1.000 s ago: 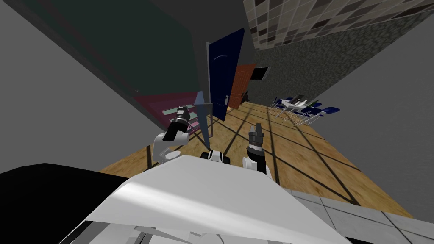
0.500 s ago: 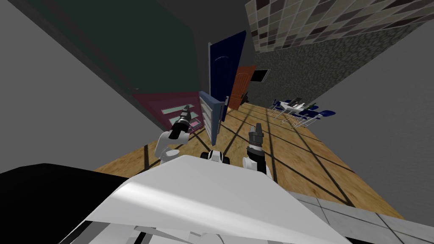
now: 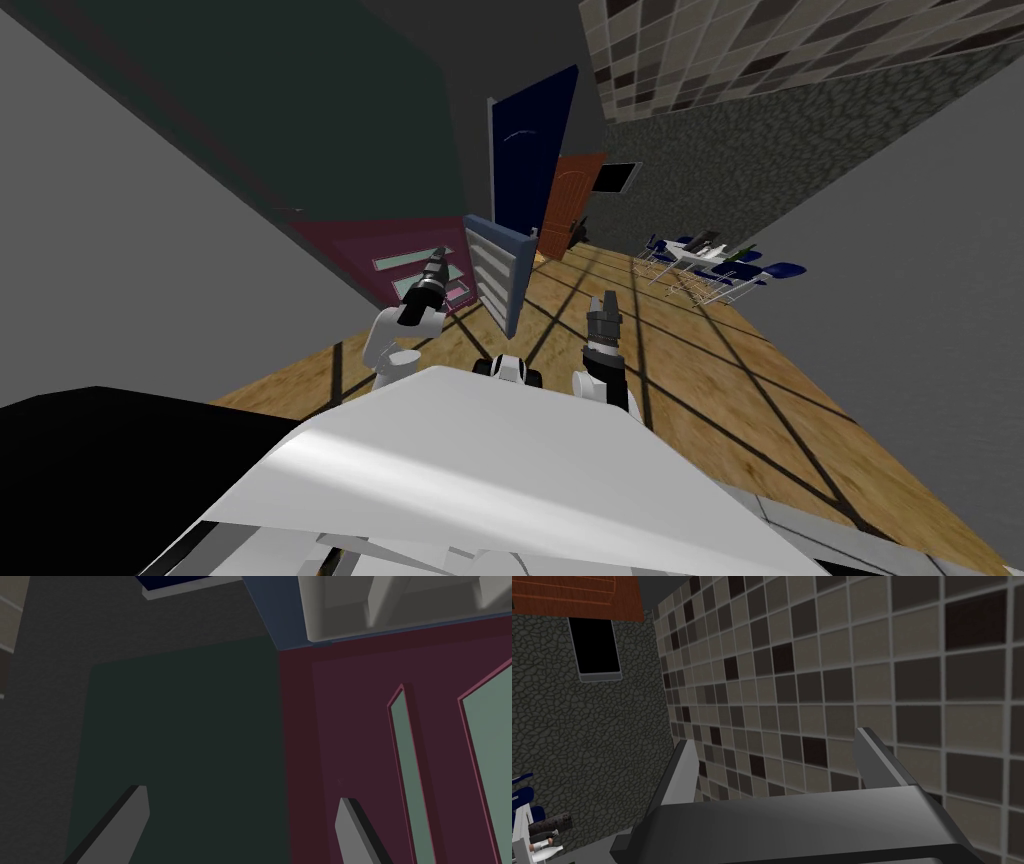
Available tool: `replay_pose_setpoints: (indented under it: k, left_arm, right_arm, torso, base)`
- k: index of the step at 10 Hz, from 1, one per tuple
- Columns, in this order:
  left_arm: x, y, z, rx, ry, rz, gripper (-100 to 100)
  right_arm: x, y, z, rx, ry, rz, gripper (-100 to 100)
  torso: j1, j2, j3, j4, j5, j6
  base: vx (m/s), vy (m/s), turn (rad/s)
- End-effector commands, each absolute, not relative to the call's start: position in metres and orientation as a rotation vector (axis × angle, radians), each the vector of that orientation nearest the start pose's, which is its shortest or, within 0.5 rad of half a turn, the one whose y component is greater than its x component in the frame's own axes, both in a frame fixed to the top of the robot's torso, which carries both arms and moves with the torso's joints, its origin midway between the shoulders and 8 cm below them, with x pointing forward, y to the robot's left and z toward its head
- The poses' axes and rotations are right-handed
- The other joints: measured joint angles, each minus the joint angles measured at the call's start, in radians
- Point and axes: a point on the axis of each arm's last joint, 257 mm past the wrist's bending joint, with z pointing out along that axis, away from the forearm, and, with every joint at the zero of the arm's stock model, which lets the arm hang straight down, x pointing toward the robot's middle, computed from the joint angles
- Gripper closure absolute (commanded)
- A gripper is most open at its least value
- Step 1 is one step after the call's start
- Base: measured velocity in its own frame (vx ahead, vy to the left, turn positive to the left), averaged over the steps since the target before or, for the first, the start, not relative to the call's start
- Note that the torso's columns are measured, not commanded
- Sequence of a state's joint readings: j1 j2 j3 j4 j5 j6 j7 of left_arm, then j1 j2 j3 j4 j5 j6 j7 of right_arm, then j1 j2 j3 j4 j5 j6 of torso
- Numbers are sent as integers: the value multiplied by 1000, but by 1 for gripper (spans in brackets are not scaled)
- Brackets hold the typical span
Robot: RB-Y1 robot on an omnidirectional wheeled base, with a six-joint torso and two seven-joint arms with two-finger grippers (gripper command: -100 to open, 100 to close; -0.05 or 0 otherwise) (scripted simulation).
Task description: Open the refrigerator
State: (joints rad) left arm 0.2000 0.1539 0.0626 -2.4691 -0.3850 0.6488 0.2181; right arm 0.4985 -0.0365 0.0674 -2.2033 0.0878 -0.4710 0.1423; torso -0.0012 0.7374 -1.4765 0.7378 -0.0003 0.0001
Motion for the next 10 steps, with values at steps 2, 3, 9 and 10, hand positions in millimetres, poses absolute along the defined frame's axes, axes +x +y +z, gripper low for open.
replay_pose_setpoints:
  k: [2, 3, 9, 10]
  left_arm:
    - [433, 355, -20, -1127, 1000, -795, -100]
    - [433, 359, -22, -1142, 996, -784, -100]
    - [405, 365, 7, -1243, 828, -859, -100]
    - [399, 365, 14, -1252, 797, -879, -100]
  right_arm:
    - [367, -246, -18, 599, 806, 1162, 0]
    - [367, -246, -18, 599, 806, 1162, 0]
    - [367, -246, -18, 599, 806, 1162, 0]
    - [367, -246, -18, 599, 806, 1162, 0]
  torso:
    - [2, 1, 1, 0, 1, 0]
    - [3, 0, 0, 0, 1, 0]
    - [6, 4, 2, 1, 2, 0]
    - [5, 3, 2, 1, 2, 0]
  base:
    - [113, -147, 41]
    - [137, -153, 34]
    - [73, -113, 25]
    - [11, -9, 5]
